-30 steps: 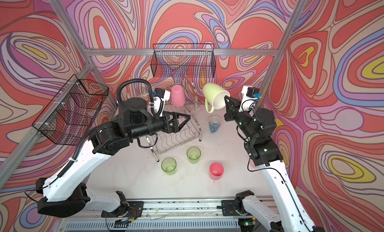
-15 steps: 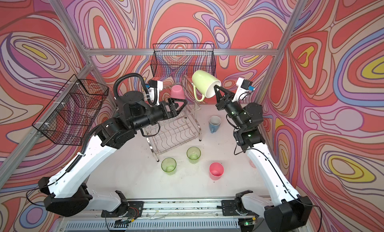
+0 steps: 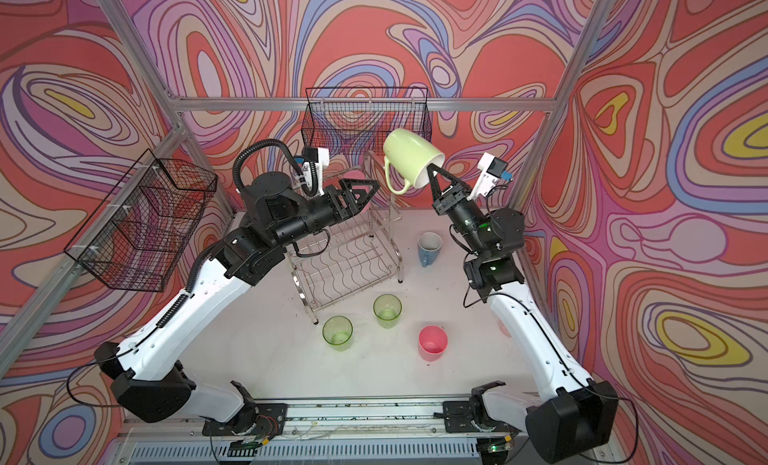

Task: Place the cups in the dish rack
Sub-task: 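Raise the cream mug toward the left gripper while left gripper reaches up, then close the left gripper on the mug handle while right gripper holds rim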

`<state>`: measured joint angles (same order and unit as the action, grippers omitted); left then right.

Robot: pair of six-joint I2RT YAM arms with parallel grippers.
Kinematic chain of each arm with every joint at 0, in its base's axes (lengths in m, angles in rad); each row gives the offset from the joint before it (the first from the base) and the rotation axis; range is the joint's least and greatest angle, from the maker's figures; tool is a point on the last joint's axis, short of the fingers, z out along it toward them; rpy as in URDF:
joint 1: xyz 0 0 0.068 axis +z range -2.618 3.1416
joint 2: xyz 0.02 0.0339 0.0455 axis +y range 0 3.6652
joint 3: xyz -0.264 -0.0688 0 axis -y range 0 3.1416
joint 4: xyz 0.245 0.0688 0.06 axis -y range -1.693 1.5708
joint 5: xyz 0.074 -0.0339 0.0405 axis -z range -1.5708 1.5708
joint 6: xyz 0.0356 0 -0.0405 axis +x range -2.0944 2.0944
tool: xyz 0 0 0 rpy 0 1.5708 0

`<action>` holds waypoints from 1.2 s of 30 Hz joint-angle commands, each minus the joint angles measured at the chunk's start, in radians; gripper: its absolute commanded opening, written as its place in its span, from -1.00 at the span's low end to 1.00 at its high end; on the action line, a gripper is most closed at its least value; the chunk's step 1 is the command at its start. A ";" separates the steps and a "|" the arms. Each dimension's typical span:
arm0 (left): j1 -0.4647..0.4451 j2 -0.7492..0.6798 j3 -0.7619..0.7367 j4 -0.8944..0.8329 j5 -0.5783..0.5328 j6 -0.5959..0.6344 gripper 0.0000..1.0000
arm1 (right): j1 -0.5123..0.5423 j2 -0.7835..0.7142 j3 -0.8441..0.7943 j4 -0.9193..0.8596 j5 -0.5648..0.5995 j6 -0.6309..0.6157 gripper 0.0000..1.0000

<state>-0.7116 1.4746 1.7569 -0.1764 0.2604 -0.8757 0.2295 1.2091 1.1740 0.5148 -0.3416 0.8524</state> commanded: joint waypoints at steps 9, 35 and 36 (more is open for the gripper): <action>0.013 0.014 -0.038 0.116 0.037 -0.038 0.46 | -0.004 -0.062 0.025 -0.150 0.032 0.086 -1.00; 0.005 0.113 -0.102 0.299 0.148 -0.408 0.30 | -0.004 -0.117 0.043 -0.346 0.078 0.141 -1.00; 0.004 0.115 -0.106 0.307 0.149 -0.423 0.29 | -0.004 -0.117 0.039 -0.339 0.077 0.143 -1.00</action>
<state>-0.7059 1.5818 1.6638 0.0631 0.3878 -1.2301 0.2295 1.1278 1.1782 0.0734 -0.2665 0.9863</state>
